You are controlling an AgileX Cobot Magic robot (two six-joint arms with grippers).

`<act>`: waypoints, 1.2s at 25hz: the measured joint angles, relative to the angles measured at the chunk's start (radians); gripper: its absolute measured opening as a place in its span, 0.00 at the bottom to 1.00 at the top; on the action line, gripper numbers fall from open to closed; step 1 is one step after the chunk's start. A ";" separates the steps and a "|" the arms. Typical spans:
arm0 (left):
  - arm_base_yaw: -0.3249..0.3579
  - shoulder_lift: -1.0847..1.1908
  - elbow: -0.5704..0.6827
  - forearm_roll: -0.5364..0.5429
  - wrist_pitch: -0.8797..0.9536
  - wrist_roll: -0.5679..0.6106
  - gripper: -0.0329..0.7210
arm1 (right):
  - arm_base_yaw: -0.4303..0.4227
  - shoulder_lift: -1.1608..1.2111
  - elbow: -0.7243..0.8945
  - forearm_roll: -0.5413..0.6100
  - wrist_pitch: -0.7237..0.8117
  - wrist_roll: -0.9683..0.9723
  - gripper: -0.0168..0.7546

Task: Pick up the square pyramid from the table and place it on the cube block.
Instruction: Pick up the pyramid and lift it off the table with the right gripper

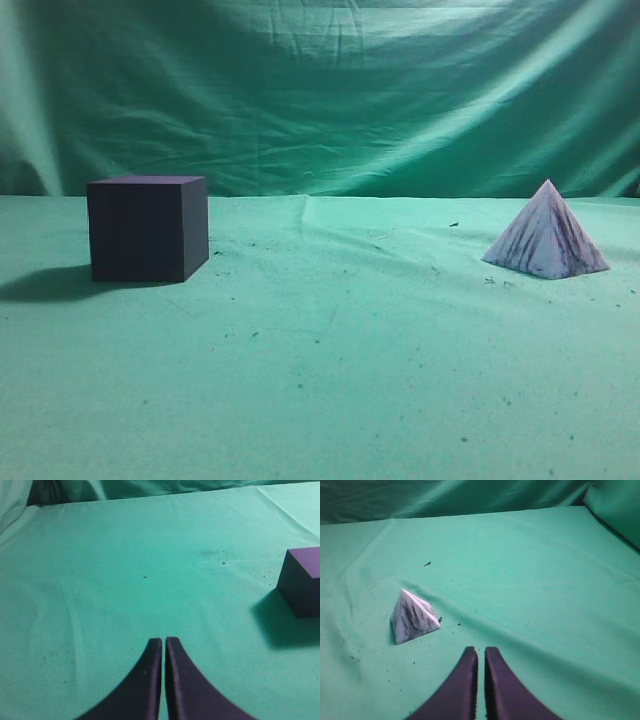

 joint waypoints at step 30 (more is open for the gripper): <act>0.000 0.000 0.000 0.000 0.000 0.000 0.04 | 0.019 0.000 -0.170 0.025 -0.325 -0.002 0.02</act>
